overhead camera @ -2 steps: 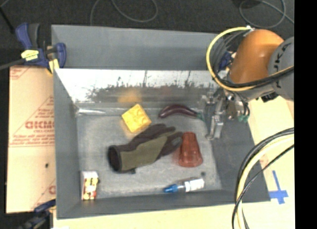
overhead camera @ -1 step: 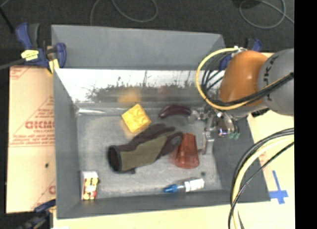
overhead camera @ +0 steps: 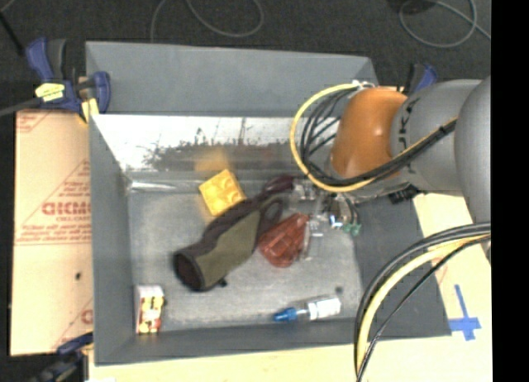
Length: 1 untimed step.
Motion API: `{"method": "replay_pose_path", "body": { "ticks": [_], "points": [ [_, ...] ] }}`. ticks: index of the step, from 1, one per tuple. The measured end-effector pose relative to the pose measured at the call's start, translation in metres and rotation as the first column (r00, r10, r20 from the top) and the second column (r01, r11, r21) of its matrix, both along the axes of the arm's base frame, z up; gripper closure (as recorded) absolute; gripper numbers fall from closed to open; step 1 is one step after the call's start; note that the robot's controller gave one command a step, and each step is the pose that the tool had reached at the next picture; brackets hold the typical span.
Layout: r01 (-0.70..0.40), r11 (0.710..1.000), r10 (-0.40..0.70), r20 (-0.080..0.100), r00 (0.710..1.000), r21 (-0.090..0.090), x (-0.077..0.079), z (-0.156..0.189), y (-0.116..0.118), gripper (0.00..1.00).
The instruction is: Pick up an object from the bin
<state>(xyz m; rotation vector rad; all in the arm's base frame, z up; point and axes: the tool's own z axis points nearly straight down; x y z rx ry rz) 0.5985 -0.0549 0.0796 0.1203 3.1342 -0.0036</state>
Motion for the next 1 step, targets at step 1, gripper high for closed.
{"method": "replay_pose_path", "body": {
  "ticks": [1],
  "points": [
    [0.096, 0.995, -0.096, 0.004, 0.995, -0.001, 0.002, -0.0067, 0.034, 0.0]
  ]
}}
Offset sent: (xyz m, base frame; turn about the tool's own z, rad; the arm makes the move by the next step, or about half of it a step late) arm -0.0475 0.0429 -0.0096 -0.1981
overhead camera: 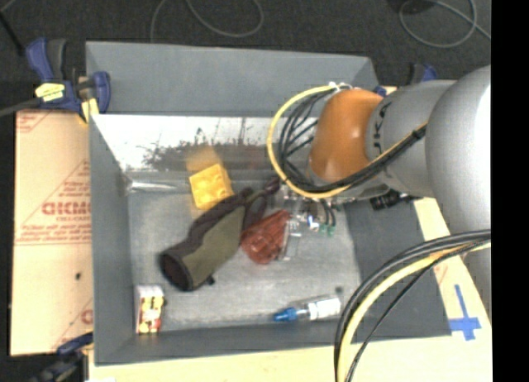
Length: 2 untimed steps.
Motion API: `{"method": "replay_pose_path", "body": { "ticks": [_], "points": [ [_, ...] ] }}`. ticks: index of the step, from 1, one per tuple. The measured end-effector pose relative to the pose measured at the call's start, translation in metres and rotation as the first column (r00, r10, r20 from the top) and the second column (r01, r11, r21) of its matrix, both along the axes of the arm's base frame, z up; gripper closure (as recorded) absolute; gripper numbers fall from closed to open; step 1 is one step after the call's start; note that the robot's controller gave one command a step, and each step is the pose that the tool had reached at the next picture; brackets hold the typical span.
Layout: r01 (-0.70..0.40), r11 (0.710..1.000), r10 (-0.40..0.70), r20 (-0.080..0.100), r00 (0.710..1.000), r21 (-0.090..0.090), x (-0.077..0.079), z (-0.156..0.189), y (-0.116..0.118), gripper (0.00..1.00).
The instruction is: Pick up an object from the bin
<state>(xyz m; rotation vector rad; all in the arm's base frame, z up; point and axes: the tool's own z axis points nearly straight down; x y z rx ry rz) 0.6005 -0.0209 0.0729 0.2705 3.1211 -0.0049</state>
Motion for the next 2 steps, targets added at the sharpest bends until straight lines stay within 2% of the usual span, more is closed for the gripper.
{"method": "replay_pose_path", "body": {
  "ticks": [1, 2],
  "points": [
    [-0.291, 0.957, 0.291, -0.002, 0.957, -0.002, -0.0487, -0.0025, 0.008, 1.0],
    [-0.291, 0.957, 0.291, -0.002, 0.957, -0.002, -0.0487, -0.0025, 0.0079, 1.0]
  ]
}}
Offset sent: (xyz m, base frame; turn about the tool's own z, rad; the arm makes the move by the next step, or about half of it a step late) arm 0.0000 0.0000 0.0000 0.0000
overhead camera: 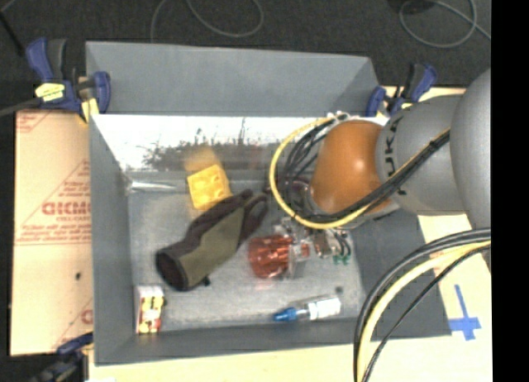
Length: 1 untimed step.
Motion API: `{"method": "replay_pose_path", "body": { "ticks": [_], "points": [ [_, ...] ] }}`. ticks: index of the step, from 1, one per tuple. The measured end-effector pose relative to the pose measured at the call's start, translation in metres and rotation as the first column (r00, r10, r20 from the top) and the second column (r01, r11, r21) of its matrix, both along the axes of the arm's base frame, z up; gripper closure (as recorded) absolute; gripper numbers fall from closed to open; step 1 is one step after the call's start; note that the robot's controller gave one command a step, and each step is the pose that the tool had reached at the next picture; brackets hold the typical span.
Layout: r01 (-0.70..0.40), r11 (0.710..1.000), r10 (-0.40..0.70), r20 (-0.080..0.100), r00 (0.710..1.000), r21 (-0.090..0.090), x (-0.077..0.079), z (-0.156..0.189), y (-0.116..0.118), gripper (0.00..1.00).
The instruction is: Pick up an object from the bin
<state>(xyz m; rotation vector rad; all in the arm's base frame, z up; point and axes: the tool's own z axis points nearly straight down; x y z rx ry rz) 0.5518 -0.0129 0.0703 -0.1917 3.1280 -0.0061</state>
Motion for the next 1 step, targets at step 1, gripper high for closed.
{"method": "replay_pose_path", "body": {
  "ticks": [1],
  "points": [
    [-0.049, 0.999, 0.049, 0.01, 0.999, -0.002, -0.0021, 0.1661, 0.0035, 1.0]
  ]
}}
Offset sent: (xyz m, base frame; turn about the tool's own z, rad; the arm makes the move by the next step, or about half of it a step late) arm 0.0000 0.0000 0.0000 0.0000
